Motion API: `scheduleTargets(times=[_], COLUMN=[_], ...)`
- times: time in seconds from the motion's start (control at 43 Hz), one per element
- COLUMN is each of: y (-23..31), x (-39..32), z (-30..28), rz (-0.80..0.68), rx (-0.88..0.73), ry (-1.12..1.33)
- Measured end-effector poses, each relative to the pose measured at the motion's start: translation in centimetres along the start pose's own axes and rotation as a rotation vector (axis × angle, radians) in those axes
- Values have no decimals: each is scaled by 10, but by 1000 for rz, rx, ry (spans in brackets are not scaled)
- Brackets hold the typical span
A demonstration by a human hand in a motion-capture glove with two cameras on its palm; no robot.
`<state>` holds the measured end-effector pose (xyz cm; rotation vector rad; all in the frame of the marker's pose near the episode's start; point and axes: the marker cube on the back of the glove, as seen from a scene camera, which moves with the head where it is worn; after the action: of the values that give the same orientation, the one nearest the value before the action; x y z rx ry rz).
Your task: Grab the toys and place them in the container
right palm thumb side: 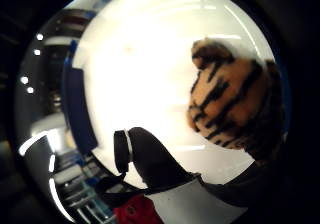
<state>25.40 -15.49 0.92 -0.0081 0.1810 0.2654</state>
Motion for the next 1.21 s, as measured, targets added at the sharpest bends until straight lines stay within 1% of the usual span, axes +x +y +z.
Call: scheduleTargets(times=[0.163, 0.256, 0.466, 0.582, 0.652, 0.745, 0.931, 1.071, 1.21], y=[0, 1, 7, 7, 7, 8, 11, 2, 1], x=[10, 13, 10, 8, 6, 1, -11, -17, -34], z=[31, 41, 46, 47, 46, 47, 44, 30, -4], rz=[11, 2, 3, -26, -43, -71, -113, -154, -157], rx=[-71, -69, -59, -42, -15, 79, 267, 235, 202], ry=[-39, -100, -89, -119, -121, -100, 41, 145, -19])
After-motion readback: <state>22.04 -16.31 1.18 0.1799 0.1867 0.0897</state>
